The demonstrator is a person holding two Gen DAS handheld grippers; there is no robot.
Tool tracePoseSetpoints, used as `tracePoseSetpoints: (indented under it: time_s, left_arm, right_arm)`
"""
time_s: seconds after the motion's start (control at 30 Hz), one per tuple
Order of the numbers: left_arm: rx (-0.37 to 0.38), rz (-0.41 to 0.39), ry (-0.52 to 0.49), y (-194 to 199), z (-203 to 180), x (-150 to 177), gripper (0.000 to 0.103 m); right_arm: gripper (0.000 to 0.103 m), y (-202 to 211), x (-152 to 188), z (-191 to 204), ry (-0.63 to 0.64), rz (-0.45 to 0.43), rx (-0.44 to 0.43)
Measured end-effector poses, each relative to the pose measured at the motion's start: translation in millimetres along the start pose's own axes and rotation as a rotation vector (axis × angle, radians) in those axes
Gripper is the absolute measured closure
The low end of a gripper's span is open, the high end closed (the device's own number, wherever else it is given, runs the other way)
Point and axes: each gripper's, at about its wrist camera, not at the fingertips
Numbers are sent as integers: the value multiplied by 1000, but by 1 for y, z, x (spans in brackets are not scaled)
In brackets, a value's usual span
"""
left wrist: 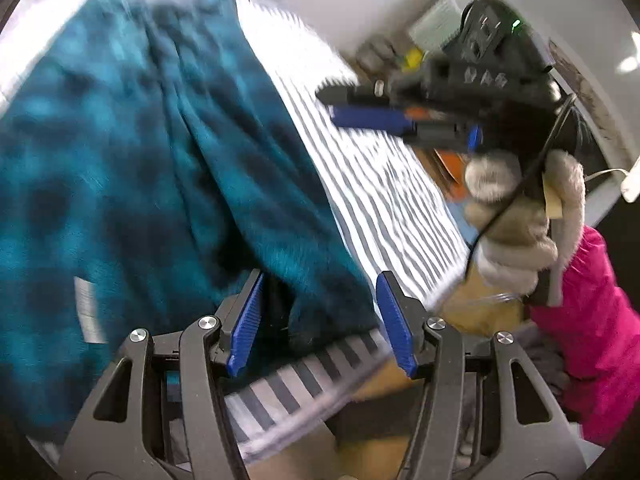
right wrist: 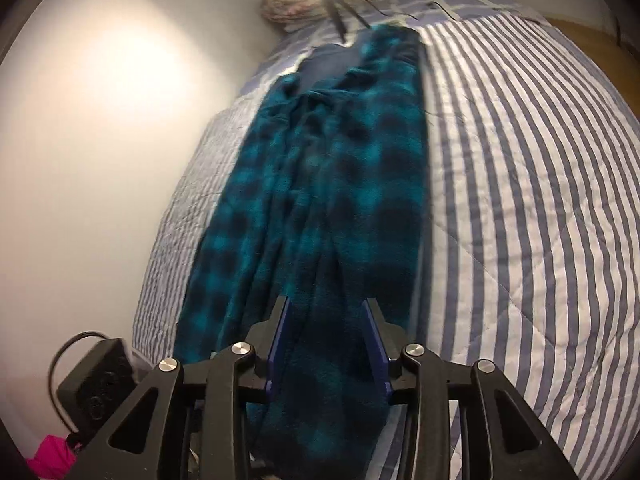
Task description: Fold large clothes
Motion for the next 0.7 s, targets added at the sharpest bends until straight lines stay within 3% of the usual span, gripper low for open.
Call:
tracePoseSetpoints:
  time_s: [0.07, 0.1, 0.23, 0.43, 0.53, 0.6, 0.63, 0.67, 0.7]
  left_arm:
    - [-13, 59, -51, -1, 3, 7, 46]
    - [-45, 65, -79, 2, 3, 14, 46]
    - [-44, 96, -118, 11, 5, 28, 46]
    - [-19, -8, -70, 29, 10, 8, 46]
    - [36, 22, -43, 18, 17, -9, 46]
    - [54, 89, 9, -2, 24, -17, 59]
    - [67, 111, 32, -8, 23, -20, 82]
    - [111, 128, 64, -10, 26, -25, 91]
    - [157, 113, 88, -5, 27, -29, 91]
  right_arm:
    - [64, 0, 3, -1, -1, 6, -2]
    - [64, 0, 4, -1, 6, 11, -8]
    - [64, -7, 9, 3, 28, 35, -7]
    - [64, -9, 9, 11, 46, 36, -14]
    - [64, -9, 9, 12, 52, 38, -15]
    - [64, -8, 10, 11, 47, 33, -3]
    - [64, -6, 11, 9, 40, 28, -2]
    - [64, -3, 10, 6, 28, 18, -1]
    - [64, 0, 10, 3, 14, 9, -3]
Point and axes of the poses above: each gripper's, at about its wrist camera, not at the fingertips, and y roughly against the way its jaws point, z to its left, x to its underside, and after that the axes turned 6 degrees about z, right-handed
